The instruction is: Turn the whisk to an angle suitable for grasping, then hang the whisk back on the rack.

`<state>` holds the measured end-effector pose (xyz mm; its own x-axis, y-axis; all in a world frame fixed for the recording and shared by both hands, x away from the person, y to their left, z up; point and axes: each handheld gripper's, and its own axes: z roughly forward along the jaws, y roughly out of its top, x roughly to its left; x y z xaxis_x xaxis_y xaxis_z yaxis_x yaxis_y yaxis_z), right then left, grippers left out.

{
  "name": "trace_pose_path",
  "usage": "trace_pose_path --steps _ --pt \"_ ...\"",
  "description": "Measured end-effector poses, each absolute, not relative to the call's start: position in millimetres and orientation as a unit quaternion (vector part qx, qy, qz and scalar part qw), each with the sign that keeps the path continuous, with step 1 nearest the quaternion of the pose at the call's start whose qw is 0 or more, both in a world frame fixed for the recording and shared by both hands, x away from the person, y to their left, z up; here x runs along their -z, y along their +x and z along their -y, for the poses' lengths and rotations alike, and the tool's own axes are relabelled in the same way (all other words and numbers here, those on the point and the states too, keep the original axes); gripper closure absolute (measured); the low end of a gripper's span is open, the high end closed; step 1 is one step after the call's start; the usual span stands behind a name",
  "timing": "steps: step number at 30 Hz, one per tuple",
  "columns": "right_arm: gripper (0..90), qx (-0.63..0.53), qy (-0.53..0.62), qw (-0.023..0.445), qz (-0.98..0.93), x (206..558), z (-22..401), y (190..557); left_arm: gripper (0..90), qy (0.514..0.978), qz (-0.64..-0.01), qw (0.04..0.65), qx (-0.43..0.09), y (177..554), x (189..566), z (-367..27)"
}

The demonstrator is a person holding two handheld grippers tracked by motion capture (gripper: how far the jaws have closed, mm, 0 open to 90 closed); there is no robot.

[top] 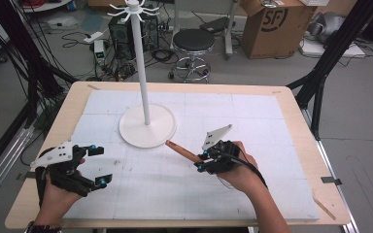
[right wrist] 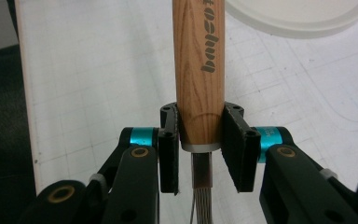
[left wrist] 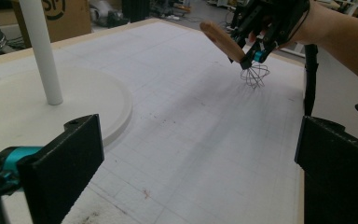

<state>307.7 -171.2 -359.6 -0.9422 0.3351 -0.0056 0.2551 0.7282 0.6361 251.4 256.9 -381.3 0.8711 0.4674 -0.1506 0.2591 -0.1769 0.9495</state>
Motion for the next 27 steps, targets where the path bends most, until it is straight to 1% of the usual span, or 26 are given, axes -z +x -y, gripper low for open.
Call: trace_pose_path --steps 14,27 --pt "69.5 -0.376 0.185 0.066 -0.905 348.8 189.3 308.4 1.6 0.760 -0.230 0.602 -0.082 253.1 381.2 -254.9" --pt "69.5 -0.397 0.183 0.068 -0.897 337.8 198.9 307.4 1.6 0.763 -0.224 0.601 -0.084 252.7 377.8 -250.9"
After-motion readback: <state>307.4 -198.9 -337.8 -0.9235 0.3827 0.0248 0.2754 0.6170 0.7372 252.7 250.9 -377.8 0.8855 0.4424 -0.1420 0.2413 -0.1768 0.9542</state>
